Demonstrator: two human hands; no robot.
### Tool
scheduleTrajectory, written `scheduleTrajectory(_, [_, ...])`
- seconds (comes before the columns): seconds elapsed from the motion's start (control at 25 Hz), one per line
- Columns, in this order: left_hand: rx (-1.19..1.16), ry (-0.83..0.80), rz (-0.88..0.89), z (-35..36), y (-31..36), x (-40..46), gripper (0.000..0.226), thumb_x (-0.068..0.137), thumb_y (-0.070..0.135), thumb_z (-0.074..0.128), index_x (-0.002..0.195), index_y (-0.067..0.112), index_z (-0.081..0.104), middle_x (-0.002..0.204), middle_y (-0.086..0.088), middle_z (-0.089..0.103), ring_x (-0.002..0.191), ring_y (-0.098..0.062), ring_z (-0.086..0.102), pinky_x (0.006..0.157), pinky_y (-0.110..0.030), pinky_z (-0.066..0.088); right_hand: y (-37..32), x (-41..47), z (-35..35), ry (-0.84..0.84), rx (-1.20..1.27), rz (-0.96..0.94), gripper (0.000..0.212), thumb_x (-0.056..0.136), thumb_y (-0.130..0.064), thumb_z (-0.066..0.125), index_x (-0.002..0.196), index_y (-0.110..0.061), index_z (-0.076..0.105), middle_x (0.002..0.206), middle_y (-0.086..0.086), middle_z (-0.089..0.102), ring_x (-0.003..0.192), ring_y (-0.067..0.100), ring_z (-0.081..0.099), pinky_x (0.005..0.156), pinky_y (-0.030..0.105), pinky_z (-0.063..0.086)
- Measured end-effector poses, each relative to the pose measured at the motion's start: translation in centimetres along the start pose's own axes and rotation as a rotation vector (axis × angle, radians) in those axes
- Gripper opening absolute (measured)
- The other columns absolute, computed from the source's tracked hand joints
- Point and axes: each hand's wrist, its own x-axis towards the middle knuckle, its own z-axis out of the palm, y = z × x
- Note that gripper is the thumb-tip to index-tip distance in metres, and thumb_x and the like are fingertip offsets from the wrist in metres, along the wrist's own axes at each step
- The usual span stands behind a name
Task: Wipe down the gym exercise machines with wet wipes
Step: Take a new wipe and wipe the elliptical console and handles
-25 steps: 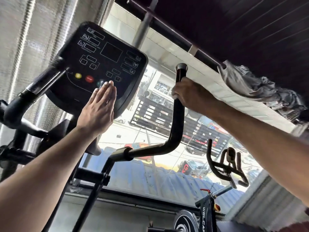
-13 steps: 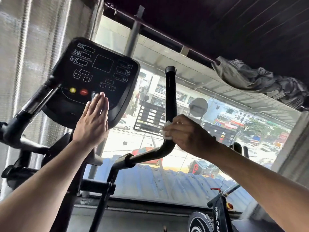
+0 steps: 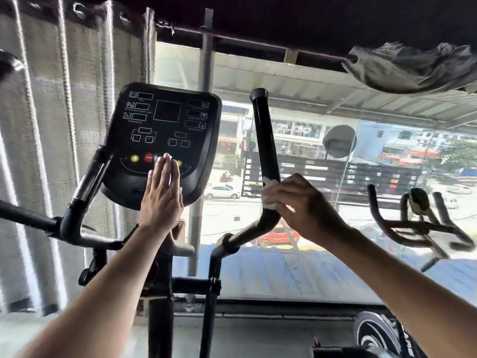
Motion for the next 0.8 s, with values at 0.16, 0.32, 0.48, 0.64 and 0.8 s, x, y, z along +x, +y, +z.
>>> scheduleTrajectory(0.16, [0.027,-0.023,-0.015,-0.1,0.0,0.2,0.077,0.103,0.011,0.051,0.165,0.004,0.007,0.174,-0.013,-0.001,0.16,-0.024,-0.009,0.13,-0.047,0.011,0.4,0.3,-2.2,0.099,0.112,0.153,0.022,0.085,0.004,0.068,0.097,-0.011,0.079,0.107,-0.006,0.076,0.098,0.016,0.066,0.088,0.027,0.053])
scheduleTrajectory(0.32, [0.006,-0.067,-0.028,-0.4,0.5,-1.1,0.077,0.103,0.015,0.053,0.165,0.003,0.007,0.173,-0.016,-0.002,0.161,-0.03,-0.006,0.129,-0.052,0.015,0.0,-2.3,-2.8,0.218,0.41,0.425,0.028,0.087,0.004,0.066,0.103,-0.015,0.078,0.102,-0.01,0.076,0.091,0.012,0.071,0.078,0.025,0.058])
scheduleTrajectory(0.48, [-0.086,-0.115,-0.07,-0.7,2.4,-6.9,0.073,0.106,0.032,0.039,0.166,0.008,0.006,0.174,-0.014,-0.001,0.161,-0.023,-0.003,0.131,-0.046,0.008,-0.8,-10.8,2.1,0.322,0.77,0.802,0.02,0.09,-0.004,0.07,0.103,-0.018,0.076,0.097,-0.001,0.078,0.08,0.021,0.074,0.07,0.029,0.06])
scheduleTrajectory(0.64, [-0.252,-0.26,-0.183,0.5,9.9,-15.7,0.072,0.105,0.048,0.03,0.166,0.019,0.004,0.174,0.001,-0.001,0.16,-0.008,-0.006,0.128,-0.028,-0.009,-3.1,-19.5,9.0,0.257,1.156,1.25,0.028,0.087,0.015,0.063,0.103,-0.004,0.076,0.096,0.019,0.075,0.082,0.032,0.071,0.059,0.029,0.058])
scheduleTrajectory(0.8, [-0.367,-0.443,-0.376,4.0,17.1,-24.1,0.077,0.097,0.056,0.033,0.165,0.029,0.01,0.174,0.009,0.005,0.158,0.0,0.0,0.131,-0.037,0.001,-3.1,-25.8,10.6,0.095,1.252,1.364,0.035,0.087,0.018,0.061,0.092,-0.011,0.079,0.089,0.017,0.075,0.072,0.019,0.068,0.057,0.035,0.059])
